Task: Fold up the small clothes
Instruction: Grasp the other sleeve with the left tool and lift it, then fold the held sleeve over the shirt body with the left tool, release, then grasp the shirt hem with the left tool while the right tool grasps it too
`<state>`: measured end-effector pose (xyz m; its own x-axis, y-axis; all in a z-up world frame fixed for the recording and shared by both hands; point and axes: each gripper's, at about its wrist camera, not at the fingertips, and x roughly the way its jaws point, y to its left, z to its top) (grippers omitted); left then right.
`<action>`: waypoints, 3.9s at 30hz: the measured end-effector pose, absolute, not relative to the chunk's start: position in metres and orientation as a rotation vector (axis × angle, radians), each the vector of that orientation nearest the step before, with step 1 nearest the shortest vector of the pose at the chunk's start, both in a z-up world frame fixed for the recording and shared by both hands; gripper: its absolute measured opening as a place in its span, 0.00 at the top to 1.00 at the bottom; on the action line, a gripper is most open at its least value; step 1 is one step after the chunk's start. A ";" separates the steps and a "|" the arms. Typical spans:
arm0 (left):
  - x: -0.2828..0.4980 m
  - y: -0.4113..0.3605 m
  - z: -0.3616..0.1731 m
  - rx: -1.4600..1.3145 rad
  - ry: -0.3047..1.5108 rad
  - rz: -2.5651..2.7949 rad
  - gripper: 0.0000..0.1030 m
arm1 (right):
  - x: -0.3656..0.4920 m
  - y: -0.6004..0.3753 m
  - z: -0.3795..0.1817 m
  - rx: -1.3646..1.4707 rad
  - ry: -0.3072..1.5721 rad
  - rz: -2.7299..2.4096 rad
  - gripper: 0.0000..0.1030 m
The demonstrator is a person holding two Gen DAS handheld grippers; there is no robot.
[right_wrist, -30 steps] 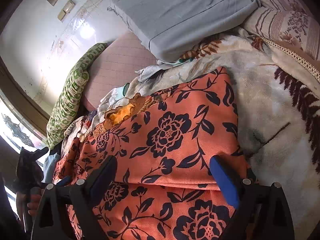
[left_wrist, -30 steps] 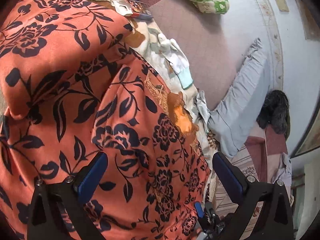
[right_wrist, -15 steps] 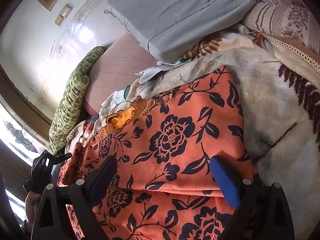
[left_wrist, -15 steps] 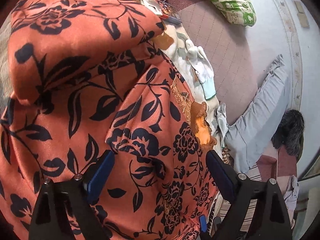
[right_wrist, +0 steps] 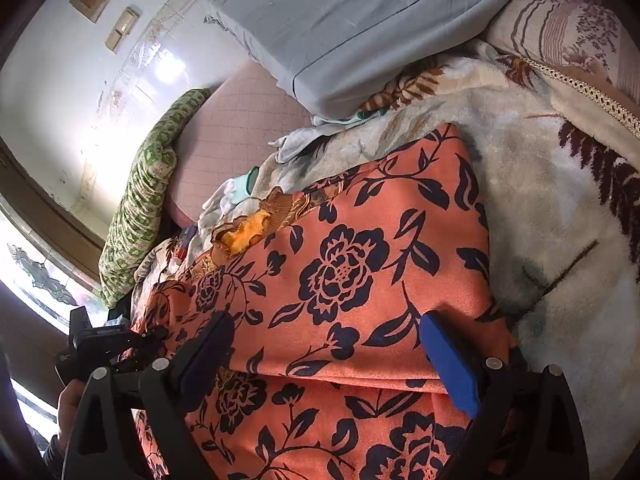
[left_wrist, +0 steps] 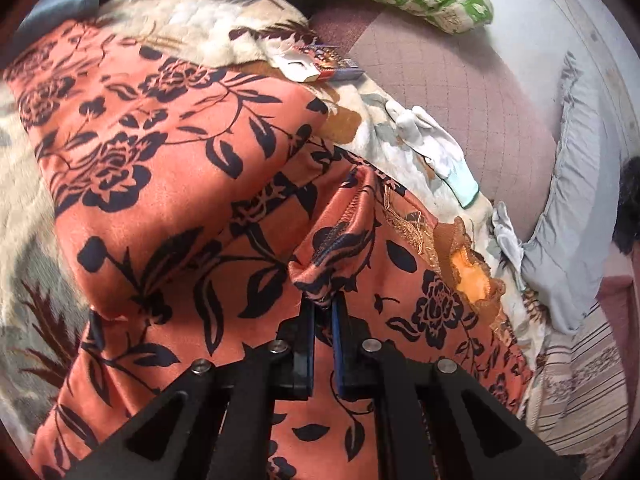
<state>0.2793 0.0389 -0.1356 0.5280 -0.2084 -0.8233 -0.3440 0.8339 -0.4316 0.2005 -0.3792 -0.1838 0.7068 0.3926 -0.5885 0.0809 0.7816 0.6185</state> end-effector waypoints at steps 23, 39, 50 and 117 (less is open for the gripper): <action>0.206 0.219 -0.107 -0.868 0.868 0.217 0.28 | 0.201 -0.379 -0.185 0.658 0.790 0.190 0.07; 0.251 0.438 -0.159 -1.145 0.724 0.402 0.28 | 0.204 -0.364 -0.188 0.534 0.786 0.159 0.04; 0.283 0.399 -0.108 -0.883 0.781 0.398 0.96 | 0.205 -0.364 -0.188 0.530 0.787 0.165 0.03; 0.239 0.088 -0.105 0.006 0.907 0.032 0.15 | 0.192 -0.429 -0.180 0.917 0.723 0.209 0.03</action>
<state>0.2385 0.0876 -0.1048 0.6154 0.0305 -0.7876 -0.0251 0.9995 0.0191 0.1920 -0.4295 -0.1800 0.7485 0.4580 -0.4795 0.1306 0.6071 0.7838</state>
